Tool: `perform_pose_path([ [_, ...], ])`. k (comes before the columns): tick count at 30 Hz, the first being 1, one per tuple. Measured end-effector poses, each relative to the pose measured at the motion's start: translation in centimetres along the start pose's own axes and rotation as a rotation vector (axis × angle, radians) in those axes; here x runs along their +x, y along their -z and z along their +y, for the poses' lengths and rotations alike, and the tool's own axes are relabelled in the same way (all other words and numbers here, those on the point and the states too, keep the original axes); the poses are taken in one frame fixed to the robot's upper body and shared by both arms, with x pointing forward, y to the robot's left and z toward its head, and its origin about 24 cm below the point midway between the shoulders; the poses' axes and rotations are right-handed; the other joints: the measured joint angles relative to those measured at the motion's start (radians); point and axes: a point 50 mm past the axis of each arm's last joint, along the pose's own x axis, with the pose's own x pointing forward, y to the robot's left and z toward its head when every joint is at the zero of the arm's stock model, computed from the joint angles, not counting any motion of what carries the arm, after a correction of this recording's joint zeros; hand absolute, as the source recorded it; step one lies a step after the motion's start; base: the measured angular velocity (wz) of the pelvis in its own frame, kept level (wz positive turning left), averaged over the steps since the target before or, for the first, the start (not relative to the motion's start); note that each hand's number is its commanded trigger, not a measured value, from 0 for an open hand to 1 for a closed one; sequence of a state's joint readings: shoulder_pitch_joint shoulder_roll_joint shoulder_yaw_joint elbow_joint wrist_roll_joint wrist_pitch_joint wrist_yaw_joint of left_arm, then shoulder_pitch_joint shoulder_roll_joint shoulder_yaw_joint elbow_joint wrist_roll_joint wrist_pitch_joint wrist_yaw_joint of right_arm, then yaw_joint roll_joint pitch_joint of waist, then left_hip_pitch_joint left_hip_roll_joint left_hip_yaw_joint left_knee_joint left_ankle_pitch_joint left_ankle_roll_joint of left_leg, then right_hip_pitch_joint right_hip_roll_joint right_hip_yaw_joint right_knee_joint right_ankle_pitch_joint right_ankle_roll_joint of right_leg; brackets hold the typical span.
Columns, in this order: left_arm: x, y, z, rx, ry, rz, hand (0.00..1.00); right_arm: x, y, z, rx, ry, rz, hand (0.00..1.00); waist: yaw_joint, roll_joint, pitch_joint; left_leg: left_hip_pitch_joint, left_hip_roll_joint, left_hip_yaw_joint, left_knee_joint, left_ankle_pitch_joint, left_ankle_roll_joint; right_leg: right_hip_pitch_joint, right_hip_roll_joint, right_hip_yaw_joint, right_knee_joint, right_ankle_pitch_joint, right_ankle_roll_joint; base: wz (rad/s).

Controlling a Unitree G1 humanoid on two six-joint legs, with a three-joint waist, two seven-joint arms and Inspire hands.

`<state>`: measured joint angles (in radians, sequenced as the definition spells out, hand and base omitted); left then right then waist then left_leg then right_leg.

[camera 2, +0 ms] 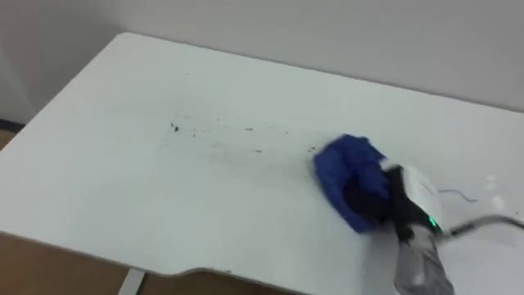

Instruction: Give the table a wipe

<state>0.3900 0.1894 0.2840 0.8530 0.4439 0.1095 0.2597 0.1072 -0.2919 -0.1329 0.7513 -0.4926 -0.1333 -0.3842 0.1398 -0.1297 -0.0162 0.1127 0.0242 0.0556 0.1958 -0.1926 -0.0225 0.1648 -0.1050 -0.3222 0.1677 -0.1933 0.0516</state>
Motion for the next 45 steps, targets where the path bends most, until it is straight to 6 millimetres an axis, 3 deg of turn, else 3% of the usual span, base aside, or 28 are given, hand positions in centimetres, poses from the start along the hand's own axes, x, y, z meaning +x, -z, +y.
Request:
perform_pose_path([
  [1, -0.1, 0.4, 0.1, 0.006, 0.001, 0.007, 0.00, -0.4, 1.4, -0.5, 0.002, 0.016, 0.047, 1.00, -0.003, 0.003, -0.0003, 0.004, 0.000, -0.003, 0.001, -0.003, 0.000, 0.010, 0.000, -0.001, 0.000, 0.000, 0.001, -0.04],
  [3, -0.1, 0.2, -0.1, 0.009, 0.012, 0.000, 0.00, -0.4, 2.1, -1.0, -0.001, 0.027, 0.077, 1.00, -0.002, 0.017, -0.0040, 0.008, 0.005, -0.005, 0.003, -0.018, 0.001, 0.013, 0.005, -0.002, 0.003, 0.000, 0.002, -0.05],
  [7, -0.1, -1.7, -1.3, 0.006, 0.047, -0.051, 0.00, 1.2, -0.1, -1.0, 0.003, 0.033, 0.079, 1.00, 0.013, 0.045, -0.0007, 0.007, 0.011, -0.002, 0.007, -0.027, 0.000, 0.007, 0.008, 0.006, 0.012, 0.012, 0.001, -0.15],
  [8, -0.1, -2.4, -1.7, 0.018, 0.061, -0.071, 0.00, 1.8, -1.7, -0.4, -0.007, 0.013, 0.066, 1.00, 0.040, 0.052, 0.0007, 0.010, 0.018, 0.021, 0.007, -0.028, -0.005, -0.011, 0.012, 0.028, 0.027, 0.014, -0.003, -0.70],
  [10, 0.0, -3.7, -2.0, 0.021, 0.068, -0.099, 0.00, 2.8, -6.0, 0.4, -0.070, -0.040, -0.043, 1.00, 0.084, 0.057, 0.0039, -0.002, 0.021, 0.022, 0.007, -0.026, -0.004, -0.047, 0.023, 0.047, 0.044, 0.026, -0.021, -0.85],
  [12, 0.1, -4.8, -2.2, 0.037, 0.073, -0.124, 0.00, 2.6, -14.7, 2.0, -0.161, -0.119, -0.336, 1.00, 0.115, 0.053, 0.0146, -0.019, 0.027, 0.004, 0.006, -0.017, -0.010, -0.077, 0.040, 0.047, 0.041, 0.038, -0.039, -0.43],
  [13, 0.1, -5.1, -2.2, 0.040, 0.076, -0.132, 0.00, 2.4, -16.8, 2.4, -0.173, -0.133, -0.402, 1.00, 0.115, 0.050, 0.0171, -0.024, 0.028, -0.005, 0.005, -0.013, -0.012, -0.077, 0.042, 0.040, 0.038, 0.039, -0.040, 0.21],
  [14, 0.0, -5.8, -2.3, 0.050, 0.077, -0.154, 0.00, 1.8, -20.4, 3.0, -0.188, -0.165, -0.515, 1.00, 0.126, 0.045, 0.0219, -0.034, 0.028, -0.024, 0.002, -0.005, -0.012, -0.078, 0.043, 0.020, 0.034, 0.038, -0.042, 0.49],
  [15, -0.1, -6.3, -2.4, 0.067, 0.080, -0.182, 0.00, 1.5, -22.6, 2.9, -0.196, -0.174, -0.587, 1.00, 0.152, 0.042, 0.0309, -0.037, 0.028, -0.041, 0.001, -0.003, -0.013, -0.080, 0.047, 0.016, 0.027, 0.035, -0.042, 0.51],
  [17, -0.2, -5.5, -2.4, 0.086, 0.095, -0.163, 0.00, 1.7, -24.0, 2.3, -0.192, -0.176, -0.625, 1.00, 0.186, 0.039, 0.0308, -0.047, 0.019, -0.081, 0.001, 0.000, -0.013, -0.067, 0.044, -0.018, 0.009, 0.032, -0.039, 0.64],
  [19, -0.4, -3.5, -2.3, 0.108, 0.098, -0.103, 0.00, 2.1, -23.4, 2.3, -0.183, -0.189, -0.601, 1.00, 0.194, 0.034, 0.0287, -0.049, 0.009, -0.109, 0.000, 0.004, -0.008, -0.051, 0.035, -0.050, 0.000, 0.026, -0.028, 0.68],
  [20, -0.7, -1.9, -2.2, 0.124, 0.105, -0.061, 0.00, 2.5, -21.2, 2.9, -0.186, -0.214, -0.536, 1.00, 0.193, 0.036, 0.0295, -0.046, 0.003, -0.126, 0.002, 0.005, -0.007, -0.035, 0.031, -0.062, -0.001, 0.025, -0.027, 0.74],
  [21, -0.8, -0.8, -2.1, 0.123, 0.111, -0.029, 0.00, 2.7, -17.6, 3.7, -0.199, -0.233, -0.440, 1.00, 0.190, 0.035, 0.0289, -0.040, -0.004, -0.127, 0.002, 0.008, -0.003, -0.016, 0.025, -0.064, 0.000, 0.024, -0.026, 0.81],
  [22, -0.9, -0.3, -2.0, 0.125, 0.110, -0.017, 0.00, 2.6, -15.5, 3.9, -0.142, -0.238, -0.391, 1.00, 0.186, 0.036, 0.0295, -0.035, -0.008, -0.127, 0.002, 0.008, -0.001, -0.005, 0.020, -0.062, 0.000, 0.022, -0.023, 0.88],
  [24, -1.3, 2.2, -1.6, 0.140, 0.100, 0.045, 0.00, 1.3, -10.4, 3.7, -0.030, -0.160, -0.324, 1.00, 0.115, 0.036, 0.0248, -0.011, -0.033, -0.104, -0.001, 0.015, 0.008, 0.040, -0.004, -0.053, 0.001, 0.009, -0.002, 0.73],
  [25, -1.3, 2.5, -1.4, 0.141, 0.093, 0.054, 0.00, 1.1, -9.1, 3.4, -0.019, -0.132, -0.302, 1.00, 0.101, 0.036, 0.0250, -0.004, -0.037, -0.096, -0.002, 0.015, 0.008, 0.050, -0.010, -0.048, 0.000, 0.007, 0.002, 0.31],
  [27, -1.1, 2.7, -0.5, 0.114, 0.057, 0.059, 0.00, 0.1, -4.4, 2.1, 0.012, -0.017, -0.173, 1.00, 0.070, 0.038, 0.0196, 0.017, -0.043, -0.067, -0.005, 0.014, 0.009, 0.063, -0.020, -0.038, 0.002, 0.006, 0.008, -0.17],
  [28, -1.1, 2.7, -0.4, 0.114, 0.052, 0.053, 0.00, -0.1, -3.5, 1.8, 0.013, 0.005, -0.147, 1.00, 0.055, 0.037, 0.0189, 0.018, -0.044, -0.065, -0.005, 0.014, 0.010, 0.064, -0.021, -0.038, 0.002, 0.006, 0.008, -0.26],
  [30, -0.8, 1.7, -0.2, 0.123, 0.044, 0.015, 0.00, -1.3, 0.5, 0.1, 0.010, 0.081, -0.049, 1.00, 0.003, 0.041, 0.0043, 0.017, -0.055, -0.058, -0.006, 0.011, 0.015, 0.064, -0.031, -0.034, 0.002, 0.004, 0.015, -0.11],
  [33, -0.5, 0.0, -0.1, 0.115, 0.032, -0.061, 0.00, -1.9, 3.3, -1.3, 0.011, 0.132, 0.054, 1.00, -0.017, 0.054, -0.0054, 0.034, -0.053, -0.044, -0.013, -0.010, 0.047, 0.070, -0.031, -0.025, 0.000, -0.003, 0.027, -0.31],
  [35, -0.4, -0.5, -0.2, 0.110, 0.035, -0.080, 0.00, -1.9, 3.9, -1.4, 0.008, 0.131, 0.089, 1.00, -0.022, 0.057, -0.0067, 0.044, -0.052, -0.037, -0.013, -0.022, 0.048, 0.075, -0.030, -0.025, 0.002, -0.003, 0.030, -0.40],
  [37, -0.5, -0.7, -0.6, 0.123, 0.048, -0.090, 0.00, -1.1, 3.0, -1.3, 0.027, 0.118, 0.101, 1.00, -0.019, 0.058, -0.0066, 0.047, -0.047, -0.019, -0.005, -0.025, 0.047, 0.073, -0.028, -0.010, 0.002, 0.000, 0.036, -0.37],
  [40, -0.9, -0.8, -2.1, 0.163, 0.089, -0.085, 0.00, 0.7, 0.5, -0.7, 0.023, 0.070, 0.108, 1.00, 0.028, 0.067, -0.0063, 0.049, -0.030, 0.016, 0.000, -0.025, 0.038, 0.051, -0.012, 0.029, 0.009, 0.018, 0.021, -0.52],
  [42, -1.0, -0.3, -3.0, 0.166, 0.122, -0.050, 0.00, 2.5, -3.9, 0.6, 0.000, -0.021, 0.035, 1.00, 0.094, 0.072, -0.0044, 0.029, -0.019, 0.005, 0.007, -0.024, 0.036, 0.005, 0.010, 0.044, 0.023, 0.038, -0.004, -0.88],
  [43, -1.1, -0.1, -3.2, 0.169, 0.128, -0.037, 0.00, 2.9, -5.3, 1.0, -0.003, -0.046, 0.003, 1.00, 0.105, 0.072, -0.0041, 0.019, -0.019, -0.007, 0.010, -0.024, 0.035, -0.009, 0.016, 0.044, 0.023, 0.044, -0.011, -0.73],
  [44, -1.2, 0.4, -3.4, 0.176, 0.140, -0.017, 0.00, 3.7, -9.0, 1.7, -0.008, -0.103, -0.083, 1.00, 0.126, 0.072, -0.0028, 0.001, -0.015, -0.026, 0.013, -0.022, 0.033, -0.032, 0.028, 0.042, 0.022, 0.054, -0.022, -0.31],
  [45, -1.1, 0.3, -3.5, 0.182, 0.156, -0.007, 0.00, 4.2, -12.4, 1.8, -0.034, -0.136, -0.184, 1.00, 0.134, 0.073, 0.0041, -0.027, -0.012, -0.053, 0.030, -0.020, 0.029, -0.049, 0.036, 0.032, 0.020, 0.058, -0.030, -0.04],
])
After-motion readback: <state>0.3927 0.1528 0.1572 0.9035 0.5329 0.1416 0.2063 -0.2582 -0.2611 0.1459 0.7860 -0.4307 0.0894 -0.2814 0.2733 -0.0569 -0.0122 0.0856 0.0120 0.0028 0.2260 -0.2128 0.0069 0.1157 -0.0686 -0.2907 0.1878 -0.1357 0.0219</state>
